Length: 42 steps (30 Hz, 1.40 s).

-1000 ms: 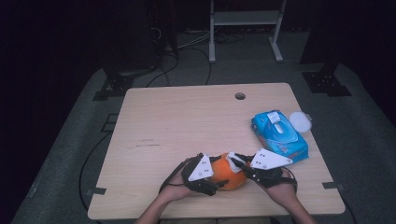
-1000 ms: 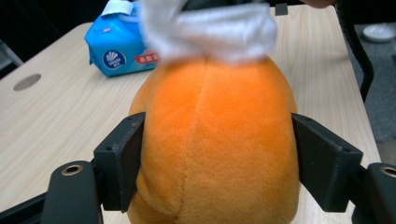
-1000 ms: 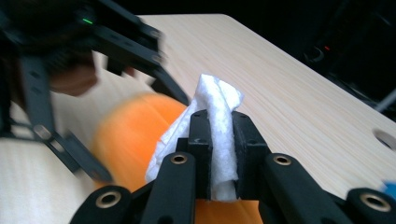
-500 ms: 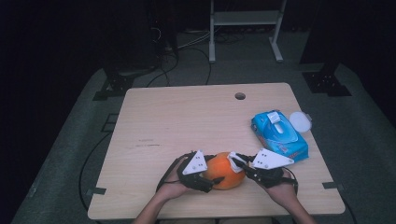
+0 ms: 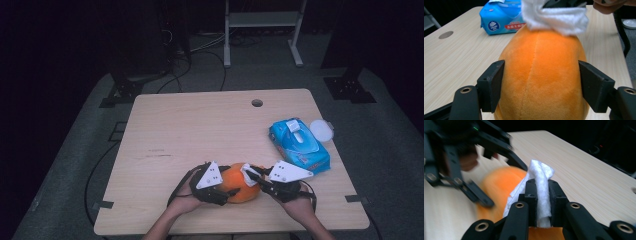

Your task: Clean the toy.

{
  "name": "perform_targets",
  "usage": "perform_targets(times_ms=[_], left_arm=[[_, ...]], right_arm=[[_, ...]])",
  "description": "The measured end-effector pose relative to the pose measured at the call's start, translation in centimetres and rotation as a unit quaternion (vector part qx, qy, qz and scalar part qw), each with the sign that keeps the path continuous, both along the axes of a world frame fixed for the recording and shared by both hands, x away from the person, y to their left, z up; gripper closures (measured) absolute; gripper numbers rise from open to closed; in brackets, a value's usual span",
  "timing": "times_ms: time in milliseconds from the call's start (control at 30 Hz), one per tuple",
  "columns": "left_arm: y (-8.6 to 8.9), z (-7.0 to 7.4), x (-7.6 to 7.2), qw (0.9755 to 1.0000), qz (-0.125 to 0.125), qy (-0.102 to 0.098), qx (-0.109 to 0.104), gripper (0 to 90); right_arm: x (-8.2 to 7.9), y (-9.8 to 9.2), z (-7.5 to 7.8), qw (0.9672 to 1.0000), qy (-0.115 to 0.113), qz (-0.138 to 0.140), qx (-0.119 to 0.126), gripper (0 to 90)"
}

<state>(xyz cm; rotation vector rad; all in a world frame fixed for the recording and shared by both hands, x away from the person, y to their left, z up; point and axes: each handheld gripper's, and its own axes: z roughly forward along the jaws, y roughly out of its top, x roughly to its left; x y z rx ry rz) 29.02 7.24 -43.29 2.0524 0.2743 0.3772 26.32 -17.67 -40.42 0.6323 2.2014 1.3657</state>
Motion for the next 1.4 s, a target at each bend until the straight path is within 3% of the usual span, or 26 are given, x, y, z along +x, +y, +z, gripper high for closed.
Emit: perform_targets(times_ms=[100,233,333,433,533,567,700,800,867,967,1167,1267,1400], left_arm=[[0.1,-0.1,0.1,0.9999,-0.006,0.009,-0.008,26.6],[-0.4,0.4,0.2,0.9998,-0.011,0.015,-0.007,15.3],[-0.1,0.3,0.1,0.9999,-0.013,0.006,-0.002,21.8],[0.6,0.3,0.5,0.9998,-0.007,0.019,-0.002,26.9],[1.2,0.1,1.0,0.9996,-0.001,0.026,-0.006,28.1],[1.7,0.0,1.4,0.9987,0.005,0.045,-0.021,27.4],[1.1,0.6,1.3,0.9985,0.002,0.044,-0.031,17.1],[0.6,0.8,1.0,0.9993,-0.002,0.028,-0.024,17.0],[1.0,0.6,1.0,0.9994,-0.006,0.026,-0.020,23.1],[1.9,0.2,1.4,0.9991,-0.003,0.034,-0.024,29.0],[2.5,-0.2,1.8,0.9980,0.013,0.051,-0.036,30.3],[2.6,-0.3,1.9,0.9975,0.019,0.058,-0.036,30.3],[3.2,-0.5,2.4,0.9958,0.027,0.075,-0.046,30.3]], right_arm=[[0.5,-1.1,-0.5,0.9998,0.012,-0.015,0.008,78.5],[0.2,-0.3,-0.5,0.9998,0.004,-0.019,0.009,78.7],[-0.2,0.6,-0.3,0.9999,-0.002,0.000,0.010,78.6],[0.2,0.2,-0.2,1.0000,0.001,0.002,0.006,78.5],[0.7,-1.0,-0.5,0.9997,0.001,-0.025,-0.006,78.6],[1.0,-1.7,-0.9,0.9993,0.004,-0.038,-0.007,78.5],[1.2,-2.0,-1.3,0.9989,0.014,-0.042,0.014,78.5],[0.8,-1.1,-1.0,0.9994,0.004,-0.022,0.028,78.6],[0.4,-0.3,-0.8,0.9997,-0.004,-0.007,0.023,78.5],[0.3,-0.1,-0.9,0.9998,-0.004,-0.003,0.021,78.5],[0.8,-0.7,-1.5,0.9997,0.013,-0.017,0.014,78.5],[0.2,0.3,-1.2,0.9995,0.011,0.008,0.027,78.5],[-0.4,1.7,-1.3,0.9997,0.001,0.024,0.004,78.4]])
